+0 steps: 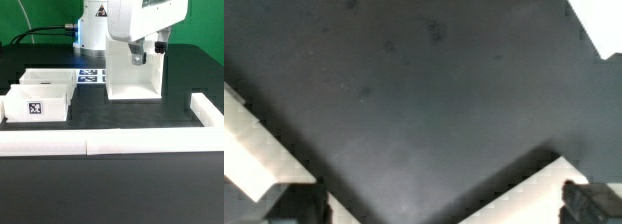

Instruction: Assemble drawer

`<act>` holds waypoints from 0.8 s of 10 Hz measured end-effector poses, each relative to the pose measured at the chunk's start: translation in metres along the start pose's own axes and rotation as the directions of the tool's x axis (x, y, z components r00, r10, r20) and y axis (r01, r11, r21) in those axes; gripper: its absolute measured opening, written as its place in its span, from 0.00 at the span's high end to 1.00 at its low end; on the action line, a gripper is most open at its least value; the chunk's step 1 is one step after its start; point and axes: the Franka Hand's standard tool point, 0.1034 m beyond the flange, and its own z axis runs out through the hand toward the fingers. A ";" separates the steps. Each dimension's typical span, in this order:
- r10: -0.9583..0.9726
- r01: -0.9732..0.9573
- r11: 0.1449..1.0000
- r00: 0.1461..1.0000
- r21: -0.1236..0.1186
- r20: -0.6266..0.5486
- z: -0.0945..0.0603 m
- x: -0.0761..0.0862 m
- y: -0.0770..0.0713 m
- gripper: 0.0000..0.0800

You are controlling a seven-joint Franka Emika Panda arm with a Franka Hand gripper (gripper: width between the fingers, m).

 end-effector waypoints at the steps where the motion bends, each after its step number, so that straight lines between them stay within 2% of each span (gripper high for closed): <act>1: 0.000 0.000 1.000 1.000 0.000 0.000 0.000 0.000 0.000 0.19; 6: 0.020 -0.020 1.000 1.000 -0.005 -0.005 -0.001 0.000 -0.002 0.19; 7: 0.114 -0.115 0.993 0.993 -0.030 -0.034 -0.003 -0.002 -0.014 0.19; 8: 0.202 -0.203 0.979 0.979 -0.029 -0.032 -0.006 -0.009 -0.031 0.19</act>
Offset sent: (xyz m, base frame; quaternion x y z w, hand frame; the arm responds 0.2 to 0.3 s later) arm 0.0000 0.0000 0.0000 0.0000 0.0000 0.0000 1.0000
